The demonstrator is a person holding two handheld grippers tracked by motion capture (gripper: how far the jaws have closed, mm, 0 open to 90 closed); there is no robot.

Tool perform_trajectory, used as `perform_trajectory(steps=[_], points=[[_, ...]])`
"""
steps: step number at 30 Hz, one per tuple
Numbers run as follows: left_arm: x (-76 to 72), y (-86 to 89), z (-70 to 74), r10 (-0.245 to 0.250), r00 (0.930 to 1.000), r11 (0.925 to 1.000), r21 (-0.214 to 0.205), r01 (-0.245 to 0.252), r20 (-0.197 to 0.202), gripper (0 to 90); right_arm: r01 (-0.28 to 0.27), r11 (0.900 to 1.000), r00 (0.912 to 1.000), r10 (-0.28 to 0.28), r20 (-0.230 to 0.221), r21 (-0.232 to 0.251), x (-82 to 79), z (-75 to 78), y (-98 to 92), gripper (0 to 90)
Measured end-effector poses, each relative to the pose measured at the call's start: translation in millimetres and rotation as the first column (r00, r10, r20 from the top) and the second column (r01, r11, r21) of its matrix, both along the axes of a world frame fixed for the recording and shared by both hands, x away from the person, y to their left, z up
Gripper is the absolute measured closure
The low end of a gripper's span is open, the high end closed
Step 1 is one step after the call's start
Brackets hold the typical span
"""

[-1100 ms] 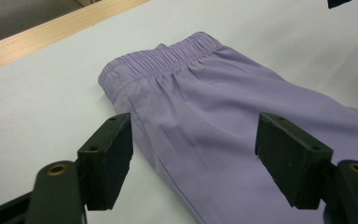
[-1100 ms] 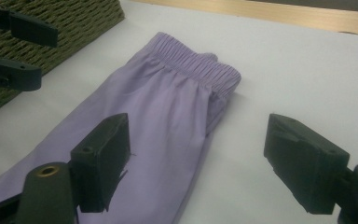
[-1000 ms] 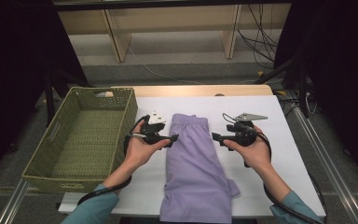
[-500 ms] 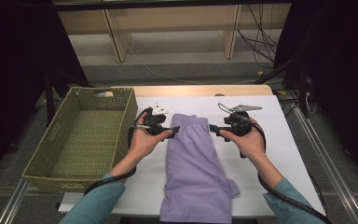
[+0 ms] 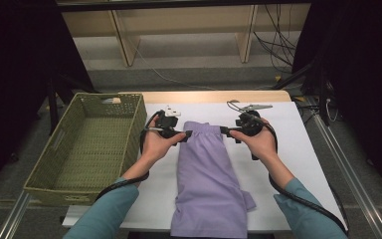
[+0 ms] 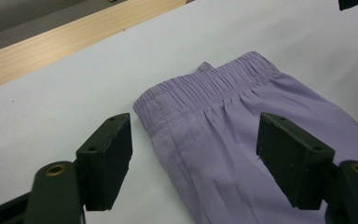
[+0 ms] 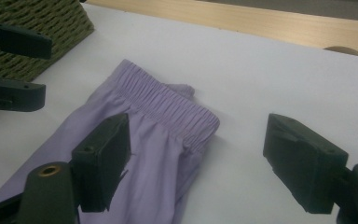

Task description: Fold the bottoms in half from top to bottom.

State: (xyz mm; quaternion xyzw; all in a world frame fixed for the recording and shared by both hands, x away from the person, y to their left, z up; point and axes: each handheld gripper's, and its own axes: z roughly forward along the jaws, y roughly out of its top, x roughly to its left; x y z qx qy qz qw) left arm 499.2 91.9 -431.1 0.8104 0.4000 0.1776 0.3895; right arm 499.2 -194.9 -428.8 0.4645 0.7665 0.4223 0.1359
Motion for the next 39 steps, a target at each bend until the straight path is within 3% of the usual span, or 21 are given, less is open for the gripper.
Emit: perform_trajectory(steps=[15, 22, 29, 36, 39], points=[[27.6, -2.6, -16.6, 0.063, 0.996, 0.998, 0.01, -0.062, -0.063, 31.4, 0.017, 0.9978, 0.9984, -0.02, -0.053, -0.063, 37.5, -13.1, 28.0, 32.0], [39.0, -4.0, -27.5, 0.086, 0.991, 0.9961, 0.026, -0.084, -0.102, 34.2, 0.035, 0.9962, 0.9933, -0.043, -0.107, -0.08, 53.1, -25.5, 36.4, 32.7], [44.5, -4.7, -35.5, 0.093, 0.9873, 0.9956, 0.026, -0.09, -0.129, 33.7, 0.034, 0.9945, 0.9899, -0.047, -0.134, -0.1, 61.3, -33.4, 42.3, 33.1], [46.2, -6.5, -40.0, 0.096, 0.9817, 0.9953, -0.002, -0.097, -0.165, 33.7, 0.028, 0.9946, 0.9868, -0.043, -0.156, -0.1, 65.3, -40.7, 47.8, 33.7], [45.6, -9.2, -41.8, 0.086, 0.9831, 0.9962, 0.001, -0.087, -0.162, 33.8, 0.031, 0.9943, 0.9852, -0.048, -0.165, -0.102, 66.2, -42.6, 48.3, 34.0]])
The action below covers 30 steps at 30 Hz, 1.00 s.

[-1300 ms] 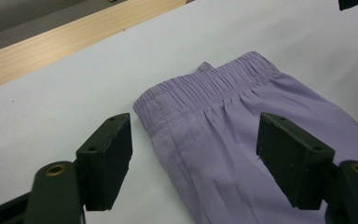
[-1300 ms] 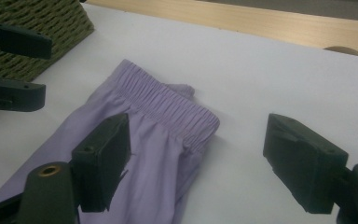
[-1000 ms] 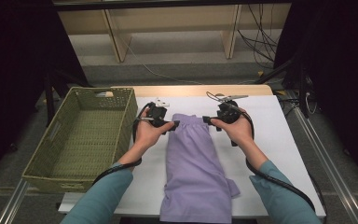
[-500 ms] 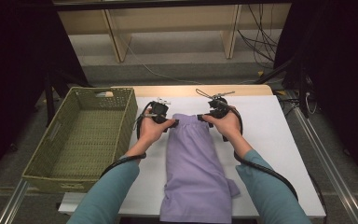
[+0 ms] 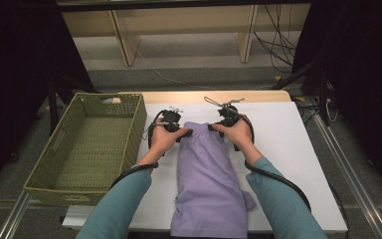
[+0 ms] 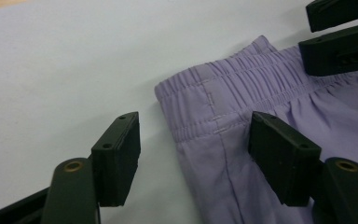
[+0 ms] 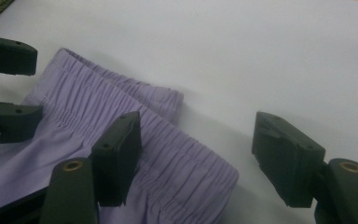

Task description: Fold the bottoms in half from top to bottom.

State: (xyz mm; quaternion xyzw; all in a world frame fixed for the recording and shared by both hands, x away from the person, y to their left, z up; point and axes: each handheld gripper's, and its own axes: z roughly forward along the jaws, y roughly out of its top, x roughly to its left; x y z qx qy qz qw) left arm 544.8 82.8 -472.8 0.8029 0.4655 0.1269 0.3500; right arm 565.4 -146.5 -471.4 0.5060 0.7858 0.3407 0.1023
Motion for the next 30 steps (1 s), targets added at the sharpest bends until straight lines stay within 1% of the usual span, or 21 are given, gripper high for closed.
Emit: perform_trajectory(steps=[2, 4, 5, 7, 8, 9, 11, 13, 15, 20, 23, 24, 25, 26, 27, 28, 29, 30], points=[[0.7, -0.5, -2.4, 0.005, 1.0, 1.0, -0.001, -0.005, -0.008, 33.6, 0.0, 1.0, 1.0, 0.0, -0.005, -0.009, 0.4, -0.9, 0.3, 34.3], [1.0, -0.6, -3.7, 0.01, 0.9999, 0.9999, -0.004, -0.01, -0.014, 33.1, -0.005, 0.9999, 1.0, 0.005, 0.001, -0.016, 0.9, -2.0, 0.2, 34.5], [1.4, -0.9, -5.9, 0.009, 0.9996, 0.9999, -0.009, -0.009, -0.025, 33.0, -0.005, 0.9998, 1.0, 0.005, -0.006, -0.018, 1.0, -3.9, 1.2, 34.6], [1.1, -1.9, -6.9, 0.001, 0.9995, 1.0, -0.005, -0.001, -0.031, 32.9, -0.005, 0.9997, 0.9999, 0.004, -0.013, -0.023, 1.3, -5.7, 1.6, 35.2], [0.9, -2.5, -7.2, -0.009, 0.9995, 1.0, 0.0, 0.009, -0.03, 33.1, -0.001, 0.9999, 0.9999, 0.001, -0.011, -0.014, 1.4, -6.5, 2.7, 35.6], [0.8, -2.5, -7.3, -0.016, 0.9994, 0.9999, 0.003, 0.016, -0.03, 33.9, -0.007, 0.9997, 0.9999, 0.007, -0.007, -0.021, 1.4, -7.3, 3.2, 36.4], [0.8, -2.7, -7.9, -0.018, 0.9992, 0.9998, -0.005, 0.018, -0.035, 35.2, -0.005, 0.9999, 0.9999, 0.005, -0.009, -0.016, 1.0, -8.1, 4.4, 38.2], [1.0, -2.7, -8.7, -0.023, 0.9989, 0.9997, -0.012, 0.022, -0.042, 36.6, -0.002, 1.0, 0.9998, 0.002, -0.021, 0.001, 0.1, -8.4, 5.8, 41.3], [0.9, -3.2, -10.0, -0.029, 0.9982, 0.9995, -0.017, 0.028, -0.053, 37.7, -0.014, 0.9999, 0.9999, 0.014, -0.01, -0.002, 0.0, -10.0, 7.1, 42.6], [0.5, -5.4, -10.5, -0.043, 0.9978, 0.999, -0.019, 0.042, -0.051, 43.2, -0.032, 0.9995, 0.9995, 0.032, -0.004, -0.006, -1.6, -10.5, 11.8, 52.7], [0.6, -5.8, -10.5, -0.047, 0.9976, 0.9988, -0.018, 0.046, -0.051, 45.4, -0.047, 0.9987, 0.9989, 0.047, -0.004, 0.018, -3.2, -11.9, 13.5, 62.5], [0.4, -6.0, -10.5, -0.05, 0.9974, 0.9986, -0.018, 0.049, -0.051, 46.7, -0.053, 0.9981, 0.9986, 0.053, -0.004, 0.032, -3.7, -12.7, 13.9, 64.4], [0.2, -6.4, -10.5, -0.052, 0.9972, 0.9984, -0.025, 0.051, -0.053, 48.9, -0.056, 0.9979, 0.9984, 0.056, -0.002, 0.034, -3.8, -13.3, 13.5, 65.6], [-0.2, -6.9, -10.5, -0.053, 0.9971, 0.9982, -0.029, 0.052, -0.054, 51.2, -0.054, 0.9975, 0.9985, 0.054, -0.005, 0.045, -4.1, -13.8, 13.0, 68.5], [-0.7, -7.4, -10.7, -0.056, 0.9972, 0.998, -0.031, 0.055, -0.05, 53.1, -0.058, 0.9961, 0.9982, 0.059, -0.012, 0.067, -4.2, -14.6, 12.4, 70.3], [-1.3, -7.8, -10.7, -0.06, 0.9969, 0.9977, -0.034, 0.059, -0.05, 55.6, -0.056, 0.9957, 0.9982, 0.058, -0.014, 0.073, -4.3, -15.2, 11.7, 71.0], [-2.6, -8.8, -11.4, -0.067, 0.9969, 0.9971, -0.039, 0.065, -0.04, 58.8, -0.054, 0.9954, 0.9984, 0.056, -0.014, 0.079, -4.4, -15.5, 11.4, 72.1], [-3.6, -9.7, -11.4, -0.07, 0.997, 0.997, -0.034, 0.069, -0.032, 61.3, -0.056, 0.9947, 0.9982, 0.057, -0.016, 0.086, -4.4, -15.7, 10.9, 73.5]])
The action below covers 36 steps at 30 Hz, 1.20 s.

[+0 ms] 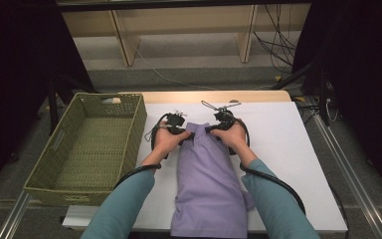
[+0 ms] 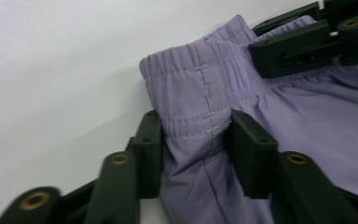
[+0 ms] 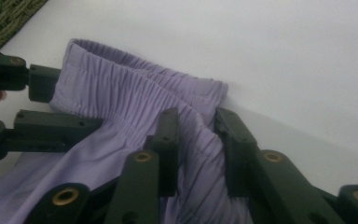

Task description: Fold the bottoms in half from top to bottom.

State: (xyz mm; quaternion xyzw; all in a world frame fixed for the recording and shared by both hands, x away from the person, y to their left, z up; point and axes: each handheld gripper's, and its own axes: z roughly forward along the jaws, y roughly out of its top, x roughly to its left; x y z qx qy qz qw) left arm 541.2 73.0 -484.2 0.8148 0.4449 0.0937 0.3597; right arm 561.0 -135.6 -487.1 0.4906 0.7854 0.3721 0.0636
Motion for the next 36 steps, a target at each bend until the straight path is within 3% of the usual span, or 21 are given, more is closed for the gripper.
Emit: perform_trajectory(steps=[4, 9, 21, 26, 36], points=[[-3.5, -3.9, 1.5, -0.021, 0.9991, 0.9994, 0.028, 0.02, 0.038, 67.2, -0.028, 0.9994, 0.9994, 0.028, 0.022, -0.019, -1.0, 1.1, 0.9, 79.8], [-5.8, -2.6, 0.2, -0.022, 0.9982, 0.9996, 0.017, 0.021, 0.056, 70.5, -0.04, 0.998, 0.9976, 0.042, 0.054, -0.048, -4.3, 2.3, 4.3, 82.5], [-11.5, -0.2, 3.7, -0.043, 0.9933, 0.9991, 0.0, 0.043, 0.107, 73.8, -0.034, 0.9993, 0.9949, 0.036, 0.095, -0.013, -9.4, 2.7, 0.5, 83.6], [-13.8, 1.1, 7.9, -0.044, 0.9918, 0.9979, -0.041, 0.049, 0.12, 73.8, -0.025, 0.9996, 0.9911, 0.023, 0.131, 0.011, -15.3, 8.2, -3.8, 83.7], [-16.3, -1.2, 21.3, -0.062, 0.9831, 0.9962, -0.05, 0.072, 0.172, 73.8, -0.022, 0.9989, 0.9828, 0.014, 0.184, 0.042, -19.6, 22.2, -12.6, 83.7]])
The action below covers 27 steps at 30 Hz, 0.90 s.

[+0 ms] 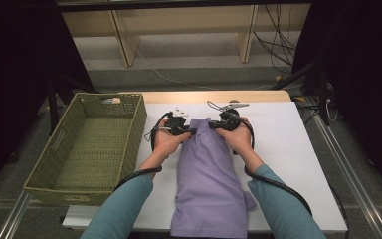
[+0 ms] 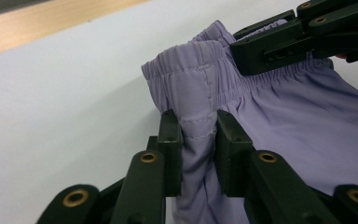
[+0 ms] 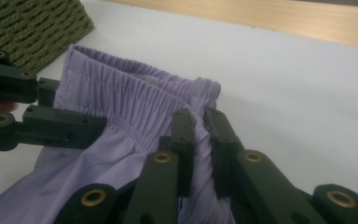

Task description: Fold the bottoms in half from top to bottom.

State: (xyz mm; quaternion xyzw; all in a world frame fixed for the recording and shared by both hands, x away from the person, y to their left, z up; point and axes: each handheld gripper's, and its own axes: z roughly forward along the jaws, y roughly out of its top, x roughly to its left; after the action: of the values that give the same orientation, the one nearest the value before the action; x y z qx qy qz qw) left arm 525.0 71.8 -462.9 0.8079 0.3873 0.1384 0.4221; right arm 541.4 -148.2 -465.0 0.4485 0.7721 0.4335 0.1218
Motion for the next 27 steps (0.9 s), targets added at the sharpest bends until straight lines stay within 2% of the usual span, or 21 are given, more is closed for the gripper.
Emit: perform_trajectory(steps=[7, 18, 27], points=[[0.7, -1.8, 11.8, -0.01, 0.999, 0.9999, 0.011, 0.009, 0.044, 73.7, 0.014, 0.9999, 0.9995, -0.014, 0.029, 0.003, 0.1, 11.8, -0.5, 83.6], [3.8, -1.5, 29.2, -0.004, 0.9966, 1.0, 0.007, 0.003, 0.082, 73.7, 0.021, 0.9997, 0.9974, -0.022, 0.068, 0.015, 3.8, 28.4, -0.1, 83.5], [6.3, -0.7, 42.1, -0.009, 0.9915, 0.9999, 0.015, 0.007, 0.13, 73.6, 0.026, 0.9994, 0.994, -0.028, 0.106, 0.022, 7.2, 41.9, 1.0, 83.4]])
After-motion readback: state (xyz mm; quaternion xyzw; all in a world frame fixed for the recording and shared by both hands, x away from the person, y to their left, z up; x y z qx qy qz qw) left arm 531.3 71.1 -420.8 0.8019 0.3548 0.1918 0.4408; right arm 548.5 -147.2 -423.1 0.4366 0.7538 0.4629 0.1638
